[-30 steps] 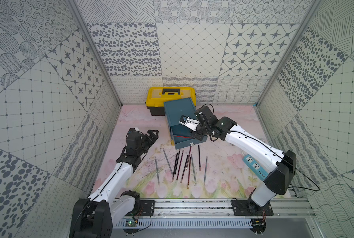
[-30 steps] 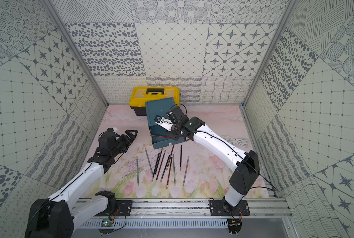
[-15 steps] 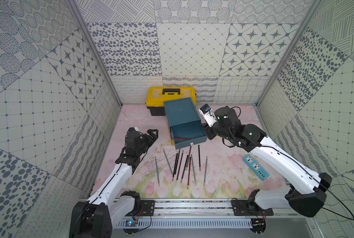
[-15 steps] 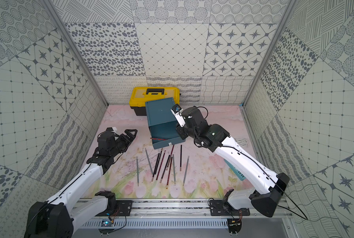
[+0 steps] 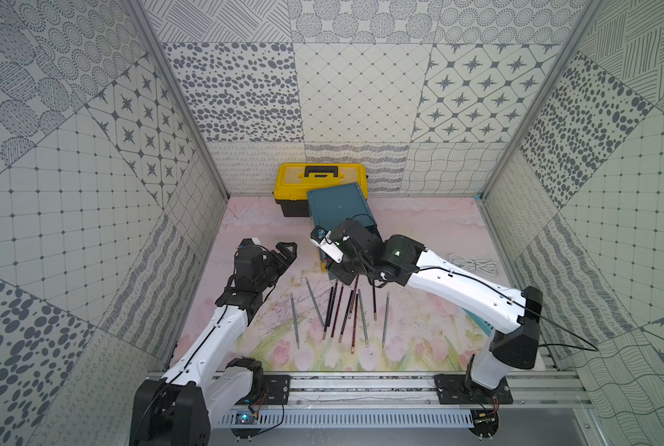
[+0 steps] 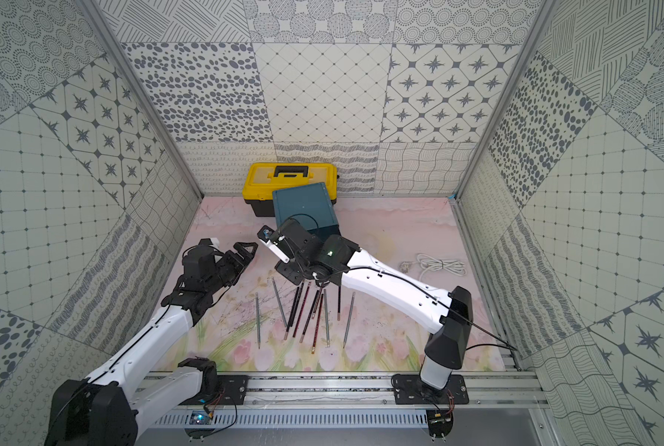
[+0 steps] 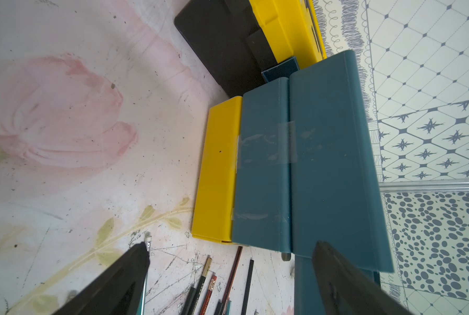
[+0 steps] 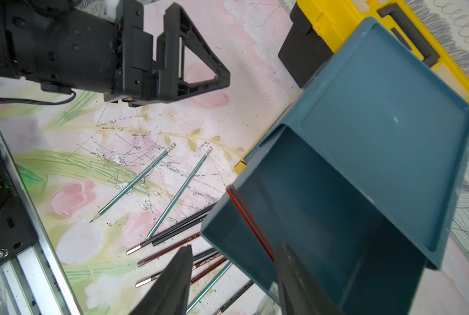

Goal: Please place the pencils in the drawer according to their color
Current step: Place the pencil in the drawer.

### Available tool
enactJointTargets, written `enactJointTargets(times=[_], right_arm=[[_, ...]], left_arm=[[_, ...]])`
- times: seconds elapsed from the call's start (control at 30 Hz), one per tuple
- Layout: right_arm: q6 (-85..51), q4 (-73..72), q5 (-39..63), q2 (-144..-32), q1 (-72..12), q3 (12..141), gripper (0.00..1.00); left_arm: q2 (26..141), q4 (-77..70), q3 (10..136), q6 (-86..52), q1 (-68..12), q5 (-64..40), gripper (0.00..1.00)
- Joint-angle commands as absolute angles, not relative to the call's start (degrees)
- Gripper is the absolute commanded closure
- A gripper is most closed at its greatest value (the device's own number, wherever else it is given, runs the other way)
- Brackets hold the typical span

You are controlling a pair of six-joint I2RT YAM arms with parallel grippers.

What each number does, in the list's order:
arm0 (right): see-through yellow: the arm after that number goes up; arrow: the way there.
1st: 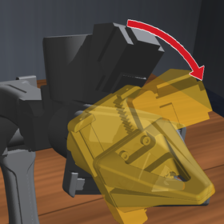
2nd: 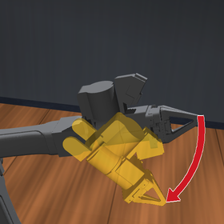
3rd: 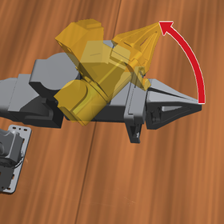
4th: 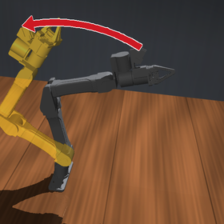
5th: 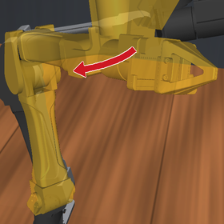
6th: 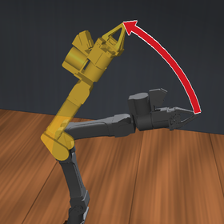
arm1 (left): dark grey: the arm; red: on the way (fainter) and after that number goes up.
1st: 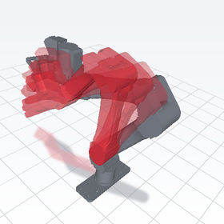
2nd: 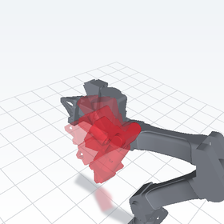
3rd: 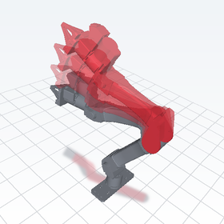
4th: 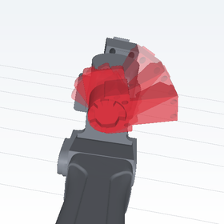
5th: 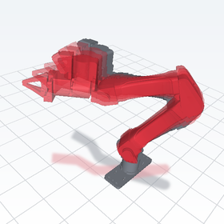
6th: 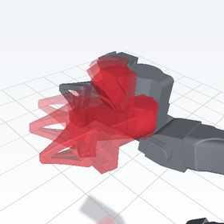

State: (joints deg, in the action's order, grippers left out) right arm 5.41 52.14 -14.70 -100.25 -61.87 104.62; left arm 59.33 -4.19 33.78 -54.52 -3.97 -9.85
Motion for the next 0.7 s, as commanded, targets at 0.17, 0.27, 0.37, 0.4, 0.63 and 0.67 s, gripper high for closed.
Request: enactJointTargets(times=[0.17,0.27,0.37,0.4,0.63,0.67], right_arm=[[5.93,57.79,-22.01,-109.14,-62.40,115.58,0.38],[6.07,57.92,-22.84,-110.53,-62.40,116.79,0.37],[6.24,57.92,-23.70,-111.87,-62.40,117.82,0.37],[6.33,57.92,-23.93,-112.37,-62.32,118.19,0.37],[6.26,57.96,-25.58,-115.00,-61.40,120.85,0.38],[6.25,57.96,-25.43,-115.18,-61.27,121.04,0.38]], left_arm=[[59.94,-4.69,33.93,-53.42,-3.72,-10.16,0.01],[60.20,-4.98,33.85,-53.45,-3.75,-10.17,0.01],[60.45,-5.26,33.64,-53.56,-3.73,-10.29,0.01],[60.47,-5.30,33.60,-53.53,-3.72,-10.36,0.01],[60.60,-5.54,33.42,-53.58,-3.72,-10.25,0.01],[60.51,-5.54,33.42,-53.54,-3.77,-10.26,0.01]])
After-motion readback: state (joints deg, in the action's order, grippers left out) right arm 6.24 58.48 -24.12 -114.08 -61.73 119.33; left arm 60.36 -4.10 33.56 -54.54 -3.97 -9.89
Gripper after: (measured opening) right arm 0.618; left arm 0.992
